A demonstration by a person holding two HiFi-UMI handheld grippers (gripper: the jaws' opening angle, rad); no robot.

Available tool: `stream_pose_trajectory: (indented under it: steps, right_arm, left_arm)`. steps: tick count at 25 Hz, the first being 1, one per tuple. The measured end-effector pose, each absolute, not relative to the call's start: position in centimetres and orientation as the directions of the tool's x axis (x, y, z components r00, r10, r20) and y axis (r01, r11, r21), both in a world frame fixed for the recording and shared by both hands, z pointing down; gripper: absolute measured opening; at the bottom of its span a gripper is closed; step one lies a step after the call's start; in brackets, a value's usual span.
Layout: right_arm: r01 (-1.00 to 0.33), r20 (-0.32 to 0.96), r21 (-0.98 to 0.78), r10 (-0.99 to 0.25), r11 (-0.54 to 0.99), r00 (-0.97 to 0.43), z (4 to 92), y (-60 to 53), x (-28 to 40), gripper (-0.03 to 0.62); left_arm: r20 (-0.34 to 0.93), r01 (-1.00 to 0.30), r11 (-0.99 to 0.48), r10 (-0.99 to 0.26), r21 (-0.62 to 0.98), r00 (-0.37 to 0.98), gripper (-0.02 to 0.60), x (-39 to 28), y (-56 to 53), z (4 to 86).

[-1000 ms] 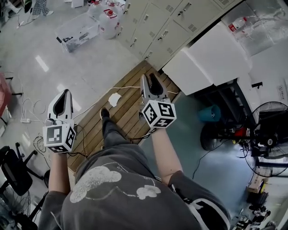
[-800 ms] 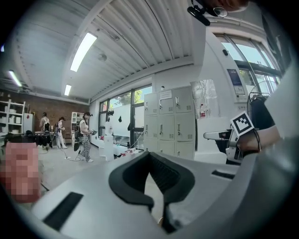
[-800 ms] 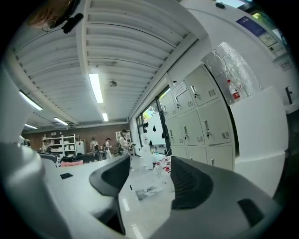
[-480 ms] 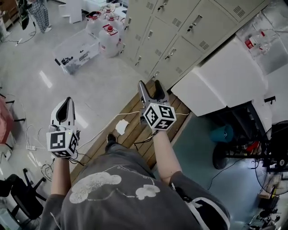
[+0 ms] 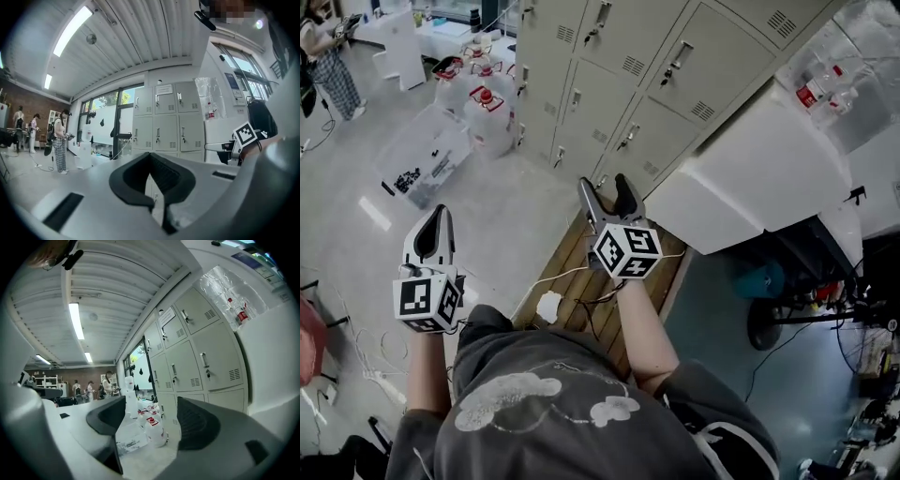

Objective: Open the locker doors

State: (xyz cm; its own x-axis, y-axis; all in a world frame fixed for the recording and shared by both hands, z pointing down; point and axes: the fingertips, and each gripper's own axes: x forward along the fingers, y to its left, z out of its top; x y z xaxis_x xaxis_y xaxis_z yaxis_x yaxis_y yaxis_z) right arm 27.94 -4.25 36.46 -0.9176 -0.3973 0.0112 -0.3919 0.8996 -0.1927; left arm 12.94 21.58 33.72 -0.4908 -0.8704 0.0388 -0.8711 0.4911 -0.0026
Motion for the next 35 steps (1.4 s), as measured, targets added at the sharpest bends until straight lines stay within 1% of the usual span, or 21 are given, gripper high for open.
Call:
stream_pose_trajectory:
  steps: [6,10,15,20,24,27,30,35]
  right_arm:
    - [-0.501,0.054,-0.224,-0.503,0.836,-0.863,38.4,-9.6,28.5,0.328]
    - [-0.573,0.041,-0.213,-0.579,0.791,-0.814,38.6,-13.5,28.0,0.328]
    - [-0.674,0.002,-0.177,-0.684,0.718,-0.729,39.5,-19.6,25.4,0.328]
    - [-0.770,-0.034,-0.171,-0.785,0.614,-0.619,39.2,-26.6,20.5,0.328]
    - [-0.822,-0.050,-0.137,-0.832,0.553,-0.552,37.5,-31.3,17.2,0.328]
    - [-0.849,-0.060,-0.124,-0.858,0.514,-0.511,36.5,-33.4,15.7,0.328]
    - [-0.865,-0.060,-0.112,-0.872,0.489,-0.485,35.8,-34.6,15.0,0.328]
    - [-0.881,-0.064,-0.081,-0.884,0.467,-0.463,34.7,-36.7,15.2,0.328]
  left_arm:
    - [0.043,-0.930,0.366,-0.929,-0.018,-0.367,0.008,10.0,13.3,33.8]
    - [0.021,-0.962,0.273,-0.962,-0.023,-0.274,0.008,7.2,7.0,34.2]
    - [-0.010,-0.991,0.129,-0.992,-0.023,-0.129,0.008,2.1,-1.9,36.2]
    - [-0.016,-0.999,-0.022,-1.000,-0.044,0.023,0.008,-4.7,-11.4,36.9]
    - [-0.016,-0.992,-0.114,-0.993,-0.044,0.115,0.008,-8.9,-17.0,36.2]
    - [-0.023,-0.985,-0.169,-0.985,-0.043,0.170,0.008,-10.7,-20.3,35.8]
    - [-0.031,-0.978,-0.205,-0.978,-0.042,0.207,0.008,-11.4,-22.6,35.4]
    - [-0.027,-0.973,-0.230,-0.973,-0.013,0.230,0.008,-11.1,-25.3,35.5]
